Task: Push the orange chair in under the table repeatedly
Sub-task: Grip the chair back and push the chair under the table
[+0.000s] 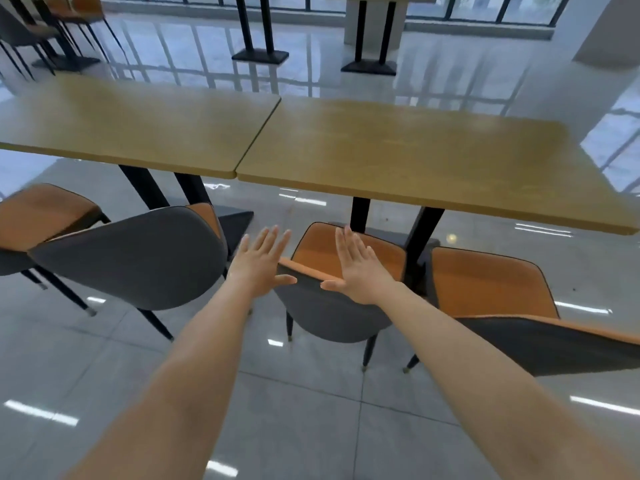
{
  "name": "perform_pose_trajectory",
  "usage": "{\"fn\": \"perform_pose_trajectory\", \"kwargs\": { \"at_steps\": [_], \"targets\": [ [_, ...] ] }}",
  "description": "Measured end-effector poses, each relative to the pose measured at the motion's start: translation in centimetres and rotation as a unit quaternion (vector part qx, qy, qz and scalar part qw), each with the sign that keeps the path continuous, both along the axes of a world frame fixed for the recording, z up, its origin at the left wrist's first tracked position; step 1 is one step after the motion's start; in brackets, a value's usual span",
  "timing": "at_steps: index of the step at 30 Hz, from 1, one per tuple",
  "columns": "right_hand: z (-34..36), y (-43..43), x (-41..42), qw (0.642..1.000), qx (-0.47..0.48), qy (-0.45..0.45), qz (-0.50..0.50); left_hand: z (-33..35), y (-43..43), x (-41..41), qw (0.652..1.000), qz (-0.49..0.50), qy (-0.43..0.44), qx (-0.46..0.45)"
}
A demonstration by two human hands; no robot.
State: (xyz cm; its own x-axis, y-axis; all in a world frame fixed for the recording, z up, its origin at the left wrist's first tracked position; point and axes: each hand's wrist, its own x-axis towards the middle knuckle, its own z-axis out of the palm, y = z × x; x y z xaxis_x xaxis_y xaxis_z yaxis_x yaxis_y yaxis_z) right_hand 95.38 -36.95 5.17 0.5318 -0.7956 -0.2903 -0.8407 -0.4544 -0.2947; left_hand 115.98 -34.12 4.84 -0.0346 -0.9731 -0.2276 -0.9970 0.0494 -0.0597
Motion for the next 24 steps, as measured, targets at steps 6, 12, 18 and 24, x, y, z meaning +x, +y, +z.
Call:
{"fn": "perform_pose_trajectory", "kwargs": {
  "at_steps": [6,12,18,24],
  "targets": [
    [-4.7,0.8,1.0,0.998,0.042,0.048,-0.016,-4.8,-1.6,0.5,0.997,-0.056,-0.035,0.045],
    [-7.0,0.5,0.5,0.996,-0.034,0.063,-0.057,-6.8,-4.0,0.2,0.996,-0.081,0.001,-0.026],
    [-7.5,0.2,-0.3,0.99,-0.121,0.073,-0.022,-6.8,-4.7,-0.2,0.996,-0.085,-0.007,-0.026],
    [-7.3,0.1,-3.0,0.992,-0.103,0.074,0.009,-6.6,-3.5,-2.3,0.995,-0.096,0.019,-0.015]
  ]
}}
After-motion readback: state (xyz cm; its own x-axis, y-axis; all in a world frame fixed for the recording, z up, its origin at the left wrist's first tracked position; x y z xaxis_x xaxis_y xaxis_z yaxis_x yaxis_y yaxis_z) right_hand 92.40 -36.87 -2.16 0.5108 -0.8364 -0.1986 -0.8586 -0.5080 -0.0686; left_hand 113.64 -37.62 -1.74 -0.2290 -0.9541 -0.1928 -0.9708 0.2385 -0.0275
